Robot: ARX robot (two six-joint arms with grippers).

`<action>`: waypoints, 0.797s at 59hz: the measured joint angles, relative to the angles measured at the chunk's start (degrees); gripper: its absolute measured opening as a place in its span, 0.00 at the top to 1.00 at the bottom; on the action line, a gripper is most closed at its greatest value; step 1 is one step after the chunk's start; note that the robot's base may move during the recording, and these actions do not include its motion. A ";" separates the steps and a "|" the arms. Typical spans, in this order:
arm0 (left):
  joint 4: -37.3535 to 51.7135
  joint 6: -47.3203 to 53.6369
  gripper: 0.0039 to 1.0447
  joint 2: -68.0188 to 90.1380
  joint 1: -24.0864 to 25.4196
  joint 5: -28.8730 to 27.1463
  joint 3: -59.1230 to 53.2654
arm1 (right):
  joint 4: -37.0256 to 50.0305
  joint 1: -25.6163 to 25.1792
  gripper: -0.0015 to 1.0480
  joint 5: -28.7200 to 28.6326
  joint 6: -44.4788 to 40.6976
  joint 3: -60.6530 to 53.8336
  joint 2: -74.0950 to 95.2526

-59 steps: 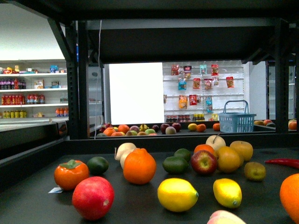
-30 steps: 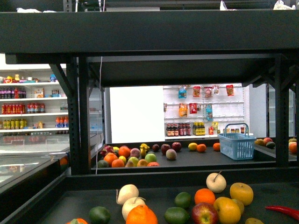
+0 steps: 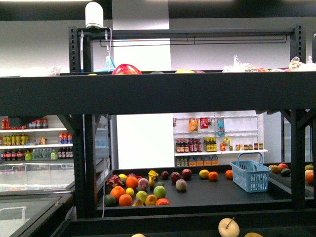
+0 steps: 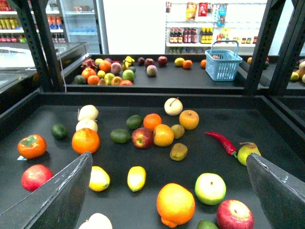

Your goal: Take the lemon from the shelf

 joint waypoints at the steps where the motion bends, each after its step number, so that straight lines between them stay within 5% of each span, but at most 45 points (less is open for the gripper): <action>1: 0.00 0.00 0.08 0.02 0.00 0.00 0.00 | 0.00 0.00 0.07 0.00 0.00 0.00 0.00; 21: 0.00 -0.02 0.08 0.00 0.00 0.00 0.00 | 0.00 0.00 0.07 -0.02 0.00 0.00 0.00; 28: -4.48 -8.98 0.08 6.86 1.11 -0.02 2.38 | 0.00 0.00 0.07 -0.02 0.00 0.00 0.00; 32: -0.72 -13.84 0.08 13.03 4.39 3.91 4.31 | 0.00 0.00 0.07 -0.02 0.00 0.00 0.00; 39: 9.49 -26.29 0.08 34.03 18.16 17.25 16.66 | 0.00 0.00 0.07 -0.02 0.00 0.00 0.00; 47: 9.68 -44.04 0.08 56.70 30.47 27.63 34.34 | 0.00 0.00 0.07 -0.02 0.00 0.00 0.00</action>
